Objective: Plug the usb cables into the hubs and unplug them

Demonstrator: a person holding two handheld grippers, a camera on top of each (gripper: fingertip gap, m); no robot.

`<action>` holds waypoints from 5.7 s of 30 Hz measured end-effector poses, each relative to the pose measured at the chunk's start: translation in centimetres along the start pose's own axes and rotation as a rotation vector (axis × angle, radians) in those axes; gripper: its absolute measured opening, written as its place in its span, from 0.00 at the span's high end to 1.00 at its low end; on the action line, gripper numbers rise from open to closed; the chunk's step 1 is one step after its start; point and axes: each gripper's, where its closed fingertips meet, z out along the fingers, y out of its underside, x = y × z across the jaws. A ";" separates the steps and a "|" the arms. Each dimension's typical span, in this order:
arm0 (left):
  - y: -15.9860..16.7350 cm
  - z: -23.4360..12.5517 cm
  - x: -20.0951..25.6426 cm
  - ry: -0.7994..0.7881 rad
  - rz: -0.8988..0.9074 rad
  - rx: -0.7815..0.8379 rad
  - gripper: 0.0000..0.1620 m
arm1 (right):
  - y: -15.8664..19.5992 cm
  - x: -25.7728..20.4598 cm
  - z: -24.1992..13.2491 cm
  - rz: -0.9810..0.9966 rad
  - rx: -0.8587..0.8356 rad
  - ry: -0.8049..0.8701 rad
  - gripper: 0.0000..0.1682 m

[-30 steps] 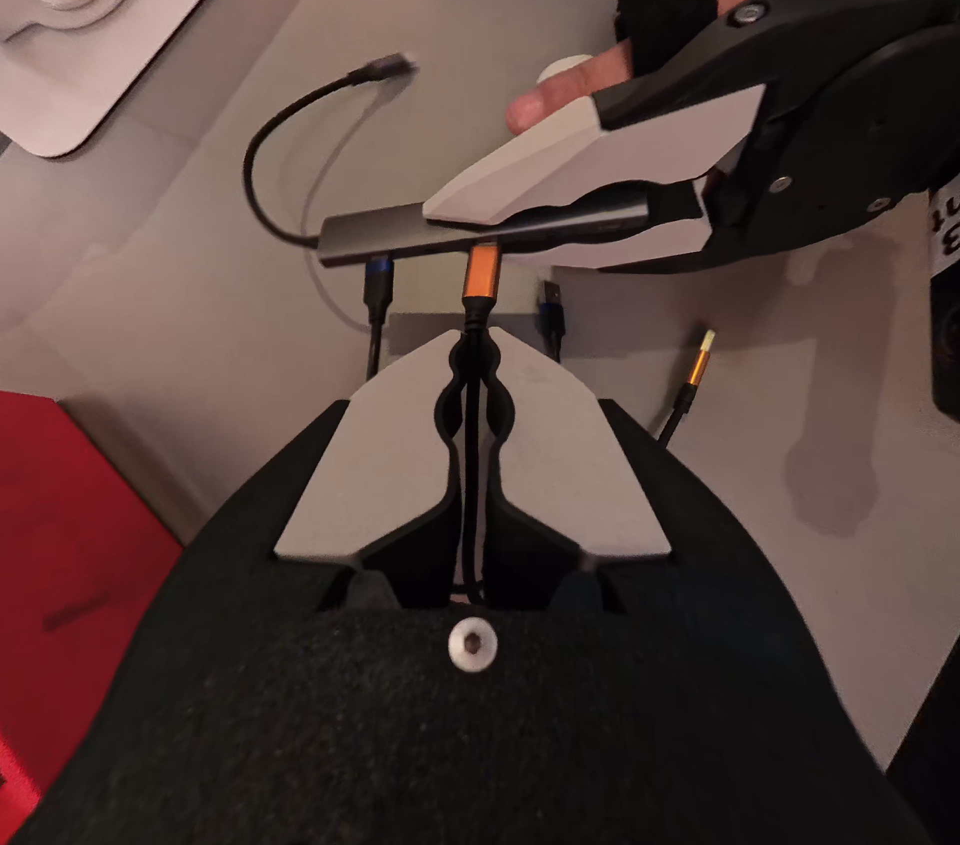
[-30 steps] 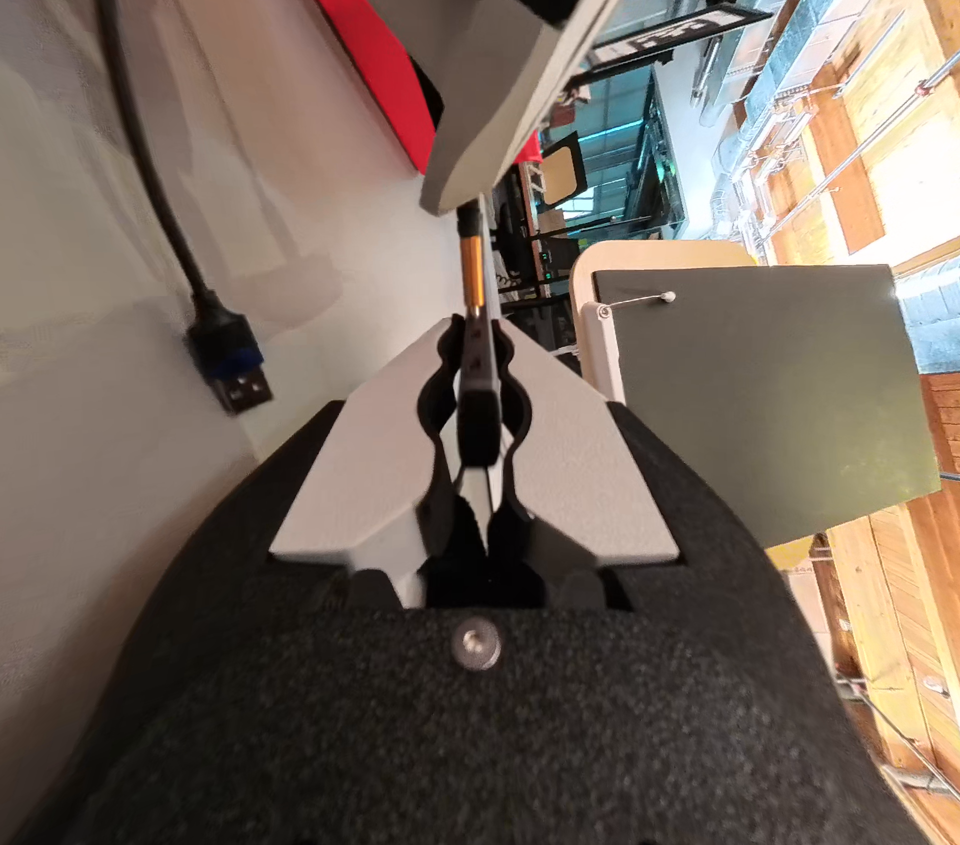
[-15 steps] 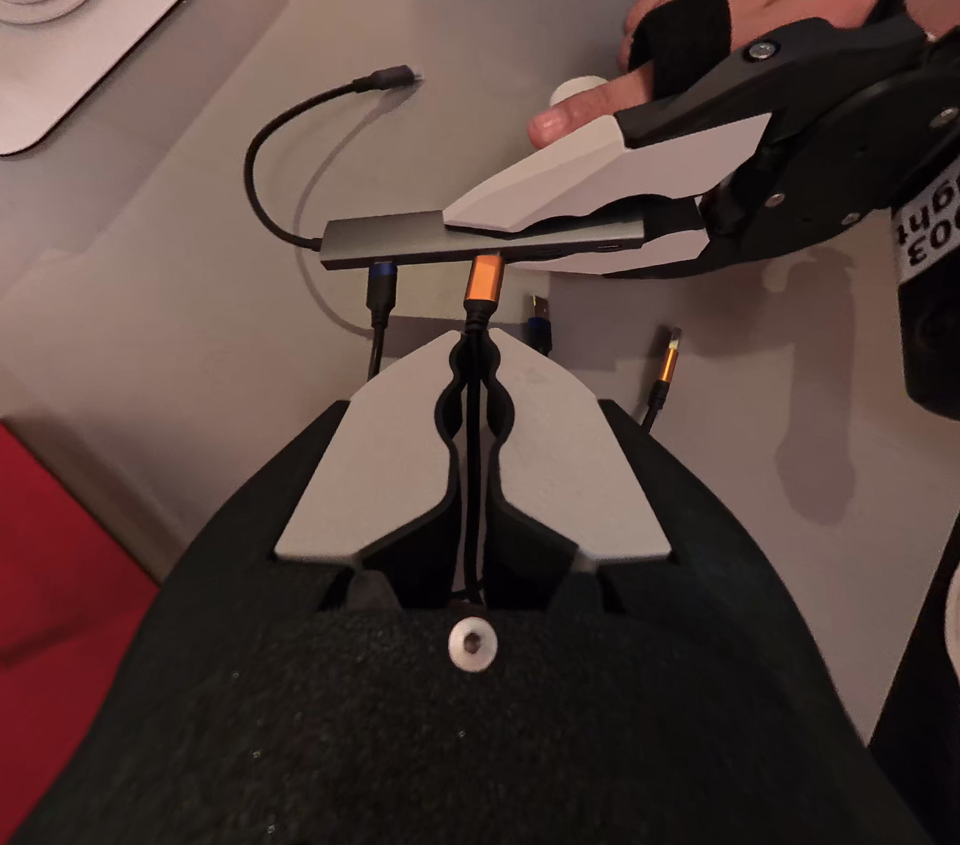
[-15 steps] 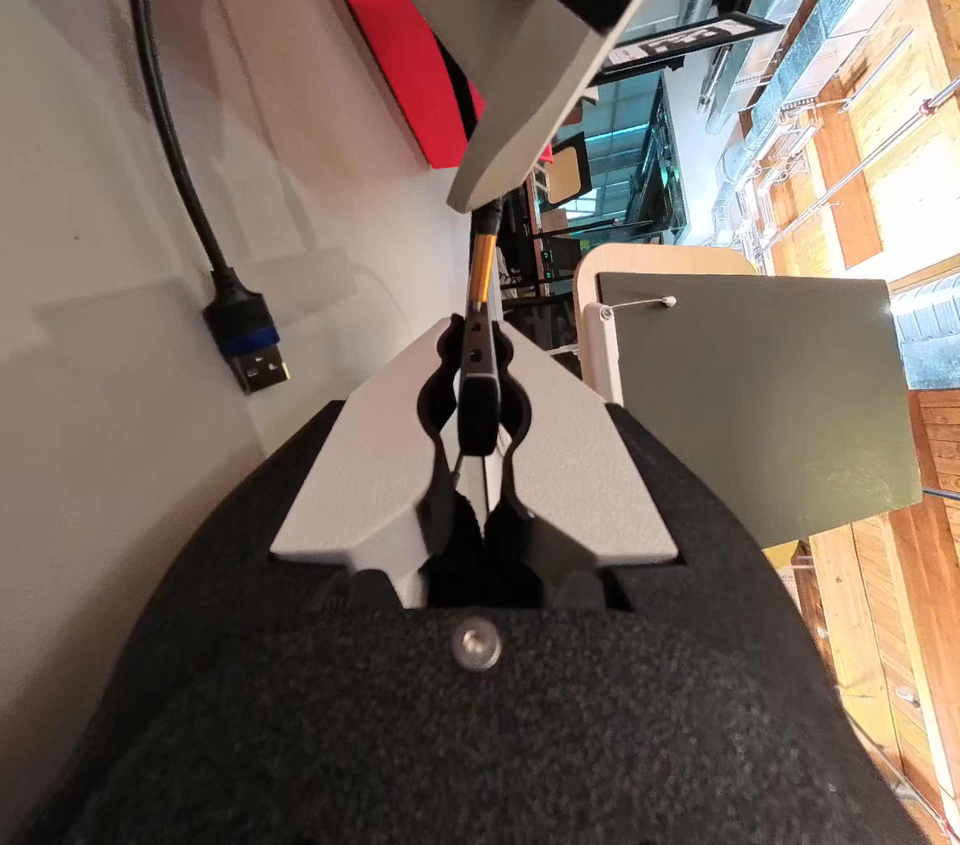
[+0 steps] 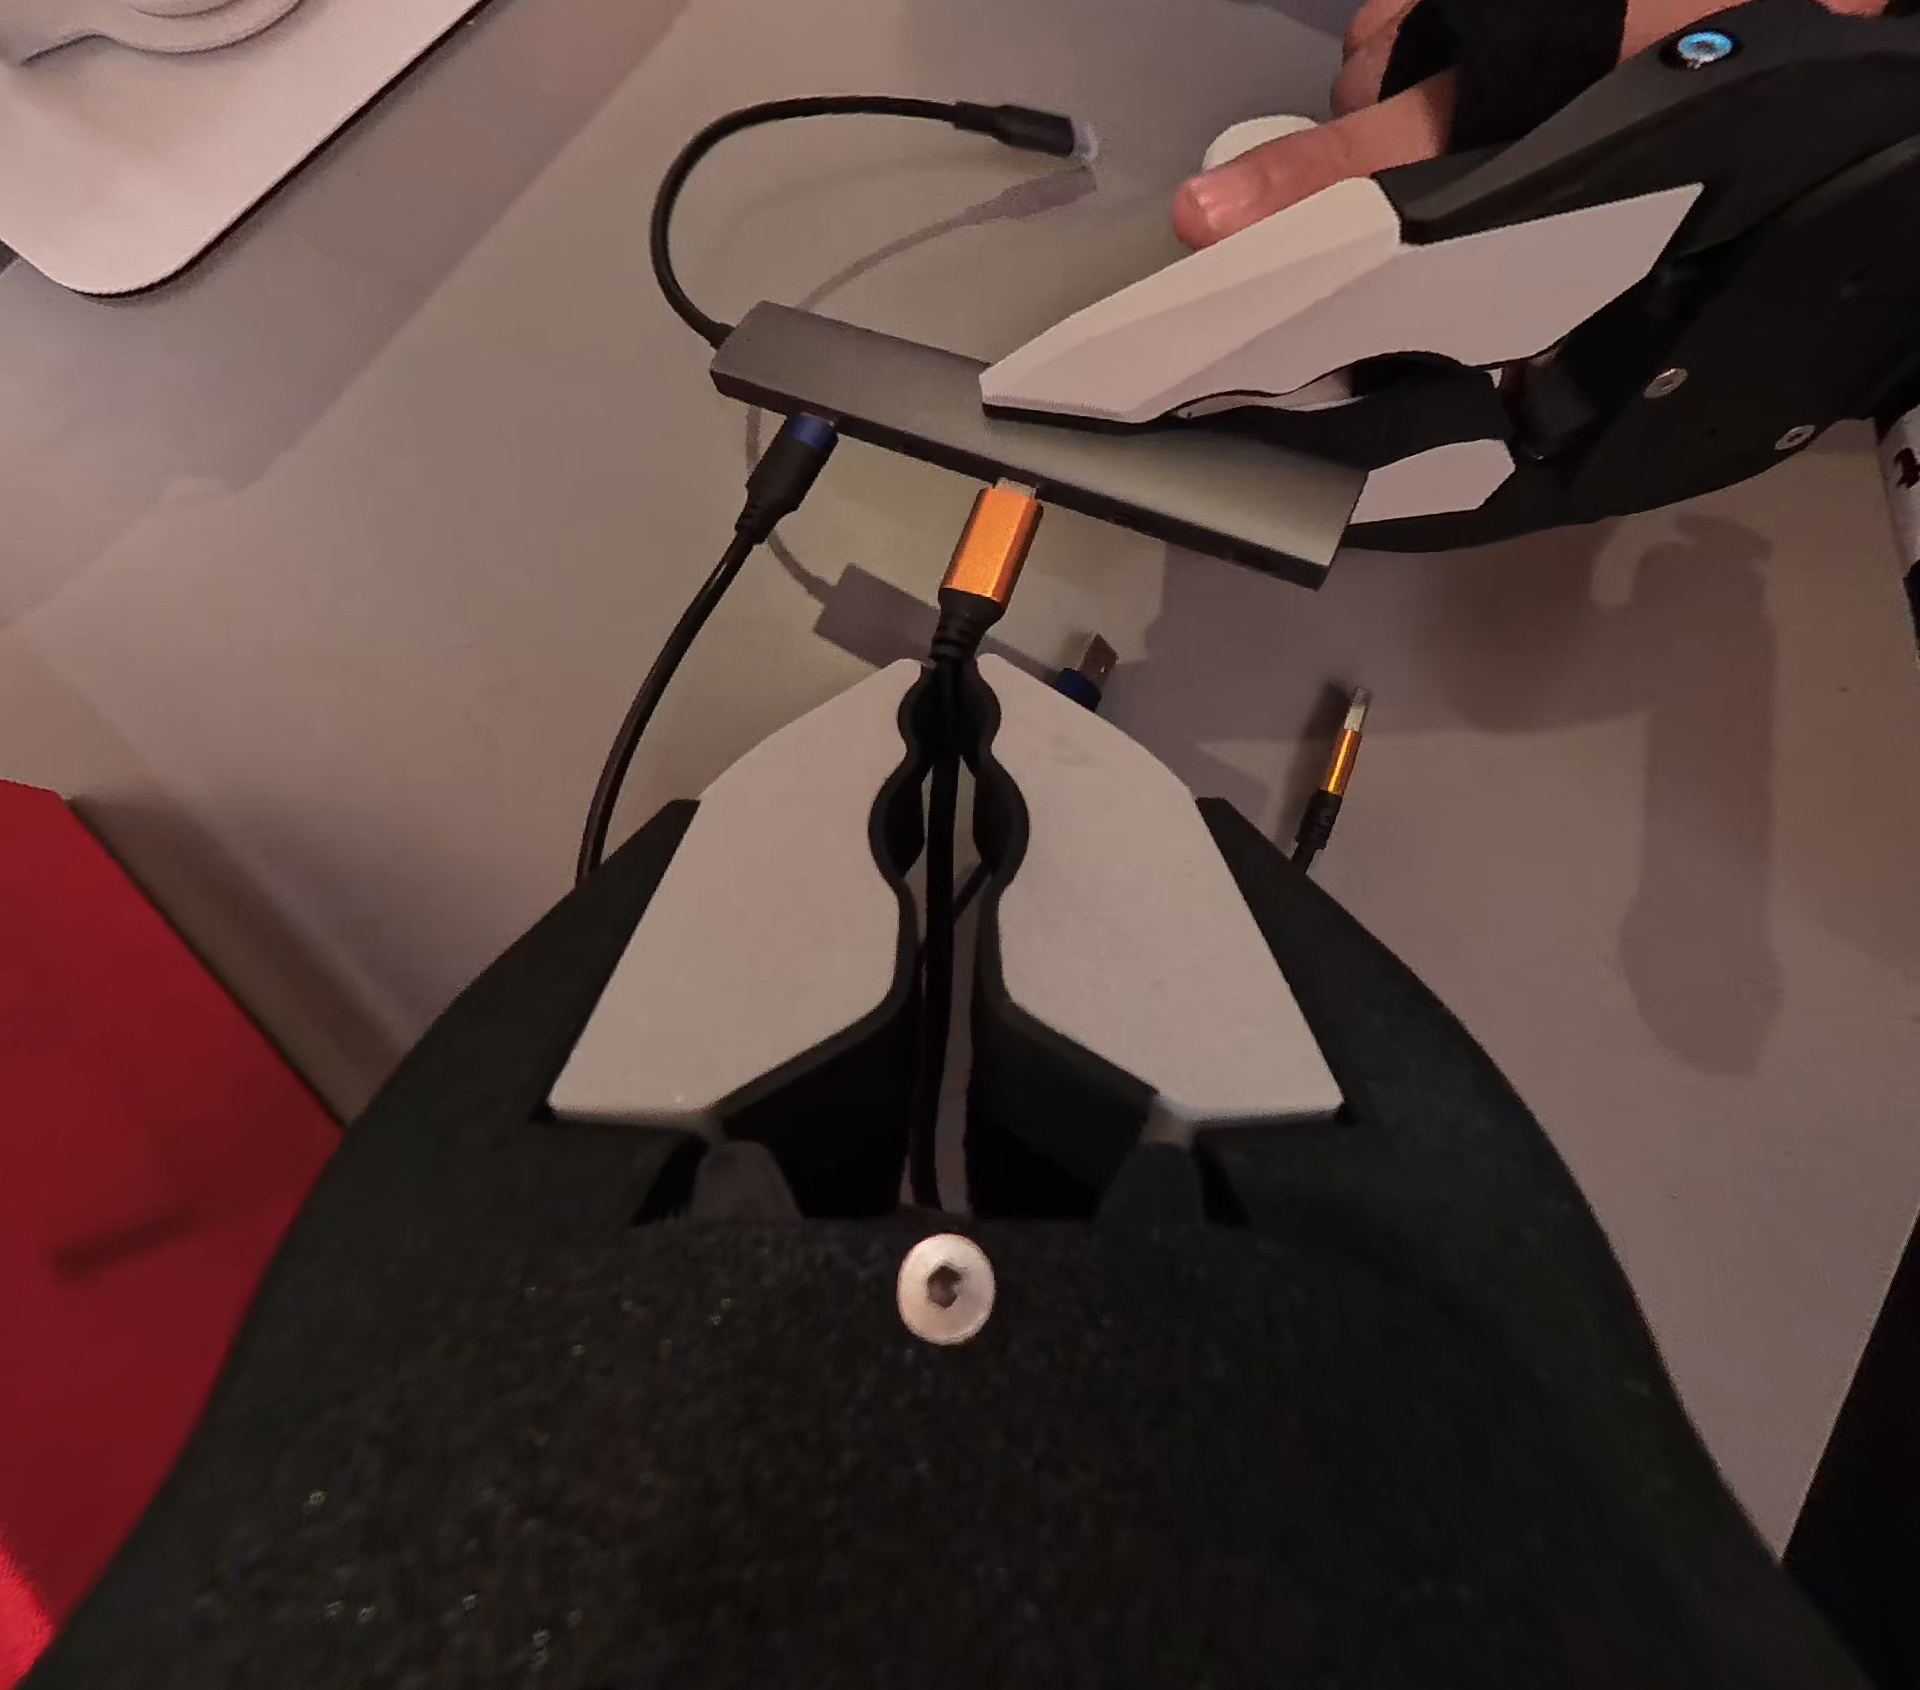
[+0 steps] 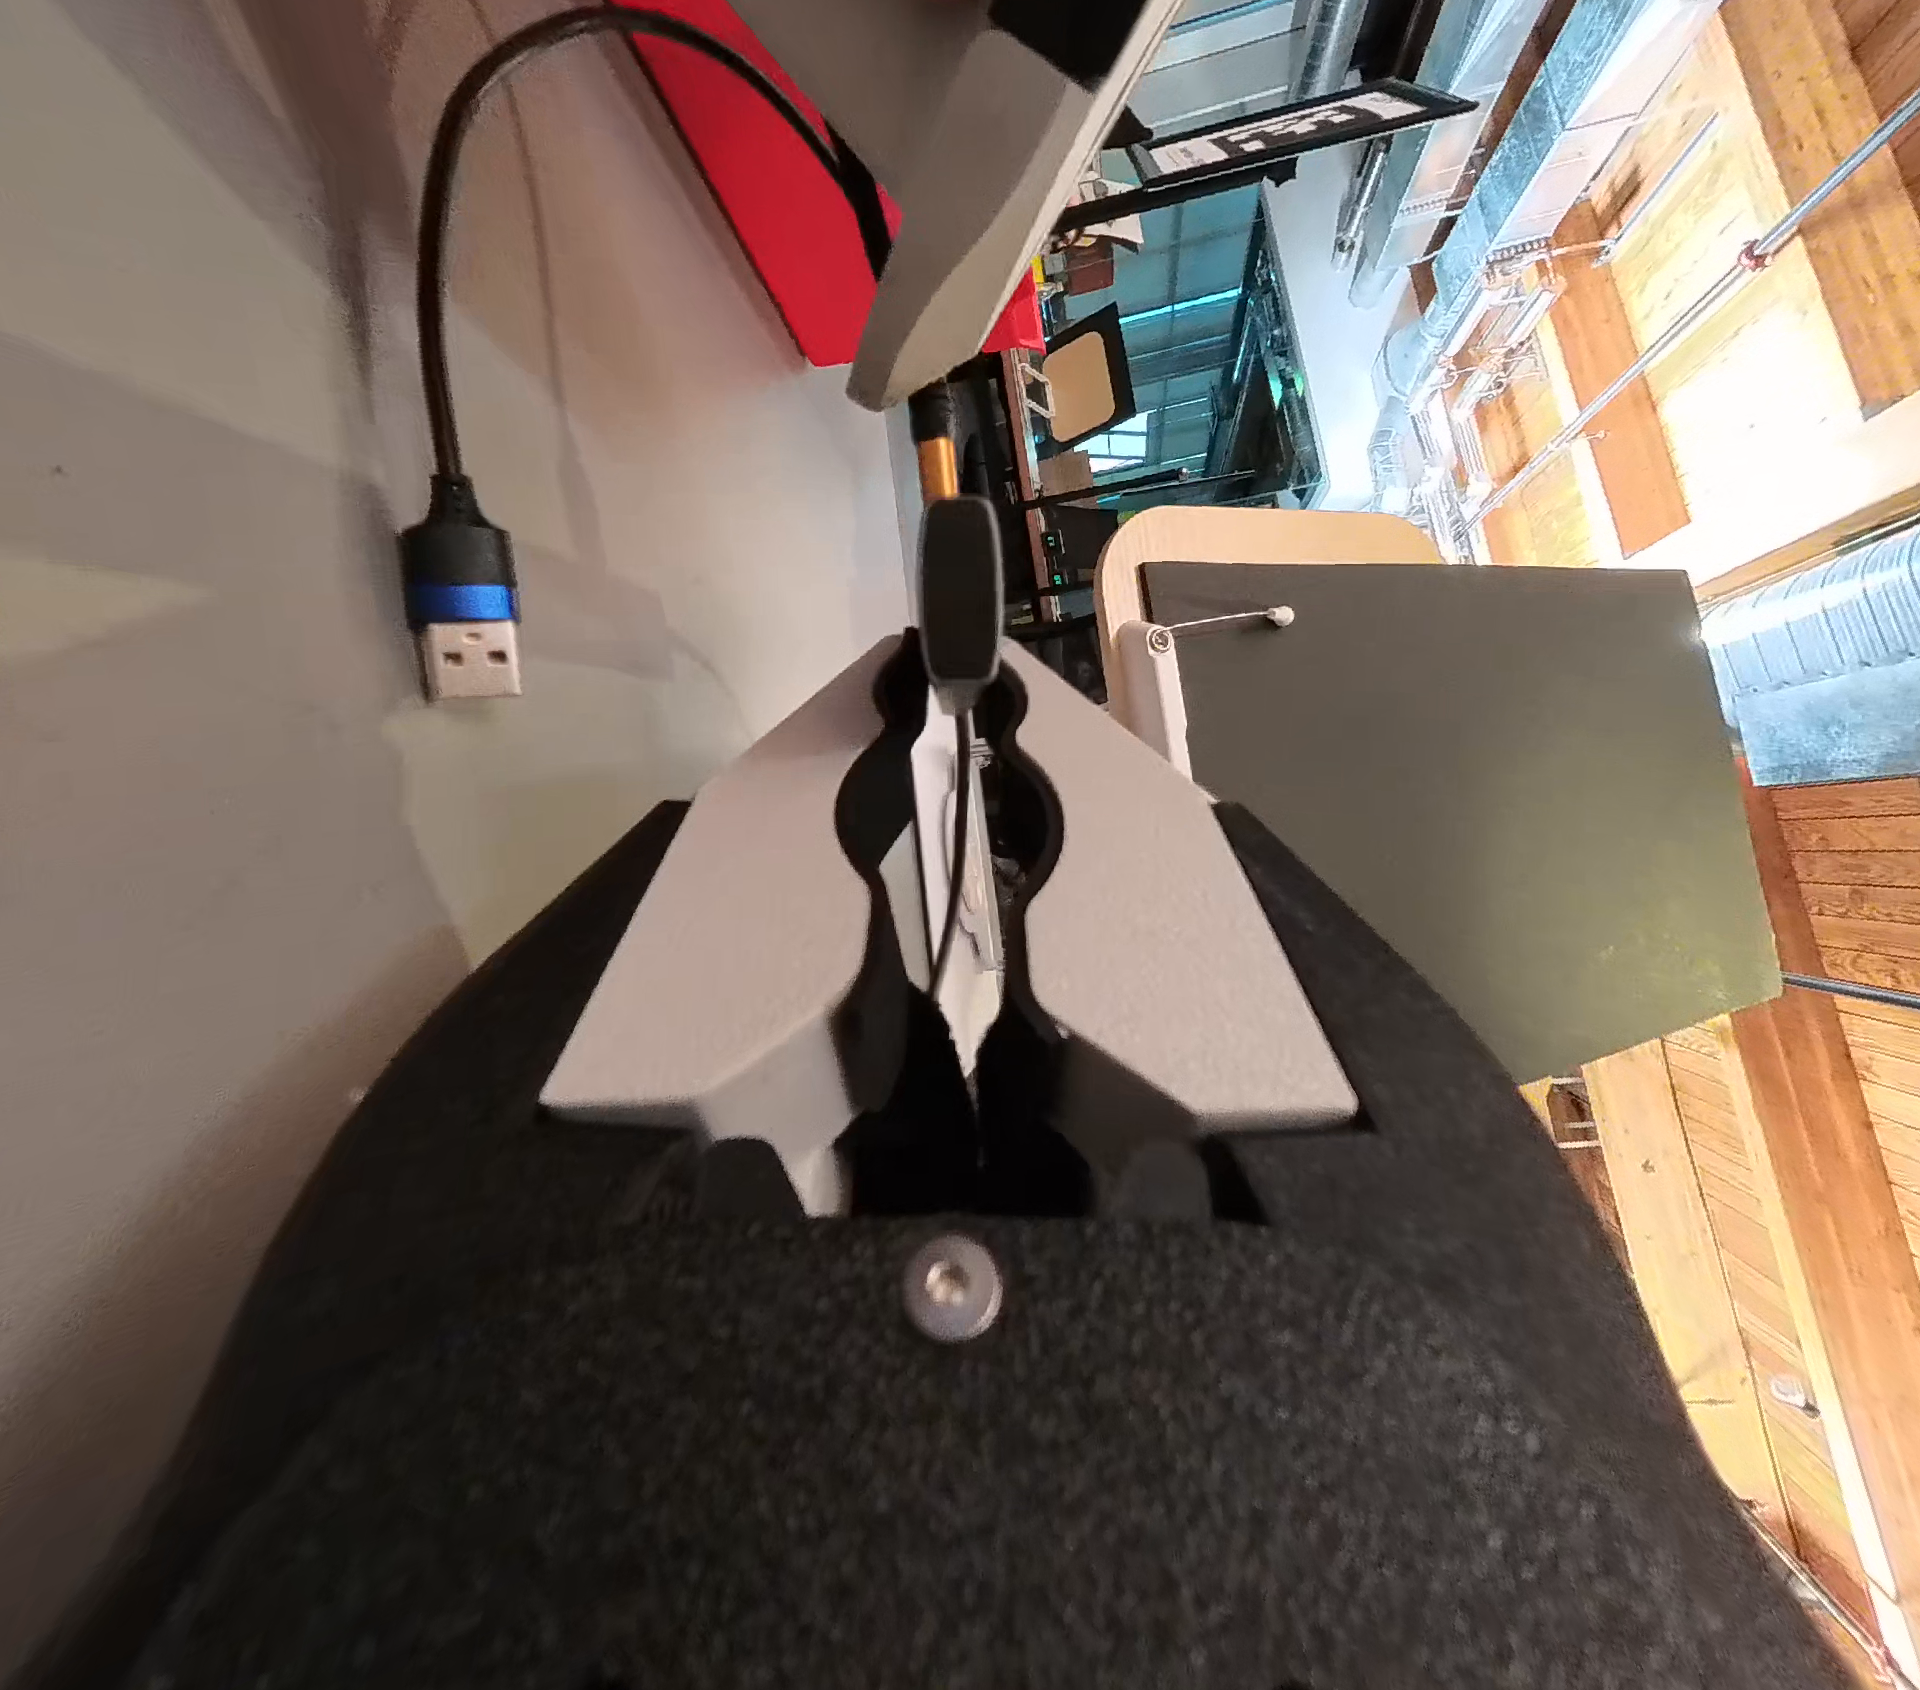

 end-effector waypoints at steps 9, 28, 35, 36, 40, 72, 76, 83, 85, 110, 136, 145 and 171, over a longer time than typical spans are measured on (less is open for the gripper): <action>0.0 -0.2 0.1 0.018 -0.004 0.026 0.98 | -0.7 -0.7 -0.1 -0.035 -0.019 -0.003 0.96; -2.0 0.7 4.1 0.062 0.063 0.078 0.96 | 0.3 0.2 0.3 0.088 -0.031 -0.012 0.95; -7.9 -5.2 6.6 0.163 -0.053 0.348 0.76 | 1.9 1.4 -0.1 0.293 -0.022 -0.009 0.95; -8.6 -6.4 6.6 0.182 -0.069 0.388 0.76 | 1.9 1.7 -0.1 0.343 -0.007 -0.015 0.95; -10.3 -10.8 3.1 0.168 -0.174 0.572 0.76 | 1.2 3.7 -1.1 0.626 0.132 -0.044 0.95; -9.3 -3.1 4.1 0.434 0.050 0.646 0.91 | -3.1 4.2 -4.2 1.361 0.494 -0.658 0.95; -9.3 -2.6 4.4 0.461 0.057 0.670 0.93 | -2.7 3.8 -4.0 1.404 0.479 -0.693 0.95; -7.6 -1.1 4.0 0.560 0.000 0.615 0.94 | -0.6 5.0 -4.2 1.349 0.441 -0.630 0.88; -7.2 -0.8 3.9 0.569 -0.003 0.599 0.94 | -0.7 4.3 -4.2 1.307 0.412 -0.655 0.92; -6.5 -0.5 3.3 0.544 0.001 0.597 0.94 | -0.7 3.9 -4.2 1.462 0.400 -0.774 0.97; -6.8 -1.4 2.9 0.633 -0.103 0.663 0.94 | -1.9 2.2 -3.5 1.390 0.372 -0.763 0.98; -6.2 0.3 3.3 0.609 -0.134 0.611 0.92 | -1.2 3.5 -3.3 1.563 0.422 -0.768 0.98; -5.5 -0.3 2.0 0.850 -0.461 0.488 0.94 | 8.9 17.5 -5.7 0.596 -0.236 0.035 0.81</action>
